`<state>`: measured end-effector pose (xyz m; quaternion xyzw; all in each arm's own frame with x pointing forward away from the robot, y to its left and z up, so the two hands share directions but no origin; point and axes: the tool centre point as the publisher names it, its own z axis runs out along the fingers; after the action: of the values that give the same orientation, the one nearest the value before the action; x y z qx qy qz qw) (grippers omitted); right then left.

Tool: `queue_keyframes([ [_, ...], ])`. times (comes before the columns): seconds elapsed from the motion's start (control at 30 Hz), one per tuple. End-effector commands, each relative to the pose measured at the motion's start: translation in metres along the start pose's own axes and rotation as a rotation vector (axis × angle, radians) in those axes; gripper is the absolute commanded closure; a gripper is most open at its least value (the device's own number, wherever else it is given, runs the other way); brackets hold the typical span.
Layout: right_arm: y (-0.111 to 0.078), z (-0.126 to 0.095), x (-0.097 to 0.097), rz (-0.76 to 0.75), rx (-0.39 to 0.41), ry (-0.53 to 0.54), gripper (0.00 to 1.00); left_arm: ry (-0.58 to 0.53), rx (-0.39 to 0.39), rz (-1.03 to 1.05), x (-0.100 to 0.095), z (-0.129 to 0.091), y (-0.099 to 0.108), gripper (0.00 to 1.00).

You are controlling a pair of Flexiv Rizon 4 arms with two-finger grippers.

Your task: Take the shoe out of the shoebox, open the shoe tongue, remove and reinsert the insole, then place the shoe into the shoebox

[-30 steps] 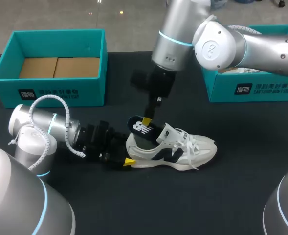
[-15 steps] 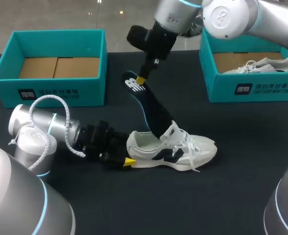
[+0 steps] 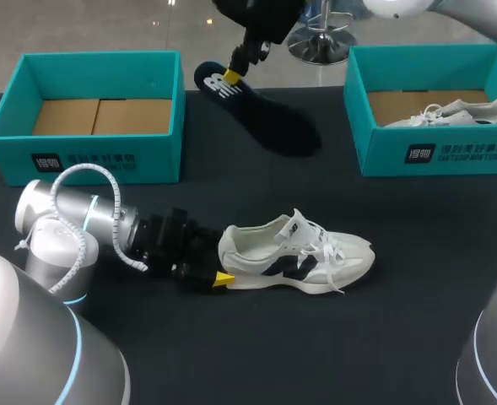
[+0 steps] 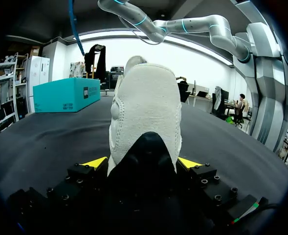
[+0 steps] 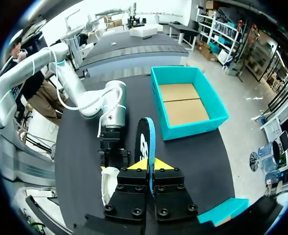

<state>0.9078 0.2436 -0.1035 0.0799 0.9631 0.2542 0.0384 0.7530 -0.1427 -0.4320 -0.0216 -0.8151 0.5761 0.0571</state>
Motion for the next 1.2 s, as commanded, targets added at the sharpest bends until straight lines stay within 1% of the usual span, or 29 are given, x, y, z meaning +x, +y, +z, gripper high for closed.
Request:
queue_keyframes([
  [0.03,0.005,-0.007,0.001,-0.004,0.003,-0.016,1.0,-0.001,-0.001,0.0,0.0,0.002,0.003,1.0],
  [0.07,0.005,-0.007,0.001,-0.004,0.003,-0.016,1.0,-0.001,-0.001,0.0,0.0,0.002,0.003,1.0],
  [0.1,0.005,-0.007,0.001,-0.004,0.003,-0.016,0.93,-0.001,-0.001,0.0,0.0,0.002,0.003,1.0],
  [0.13,0.005,-0.007,0.001,-0.004,0.003,-0.016,1.0,-0.001,-0.001,0.0,0.0,0.002,0.003,1.0],
  [1.07,0.005,-0.007,0.001,-0.004,0.003,-0.016,1.0,-0.001,-0.001,0.0,0.0,0.002,0.003,1.0],
  [1.13,0.008,-0.012,0.002,0.092,-0.013,0.0,1.0,-0.001,-0.001,0.0,0.0,0.002,0.003,1.0],
  [1.2,0.014,-0.021,0.003,0.174,-0.031,-0.01,1.0,-0.001,-0.001,0.0,0.0,0.002,0.003,1.0],
])
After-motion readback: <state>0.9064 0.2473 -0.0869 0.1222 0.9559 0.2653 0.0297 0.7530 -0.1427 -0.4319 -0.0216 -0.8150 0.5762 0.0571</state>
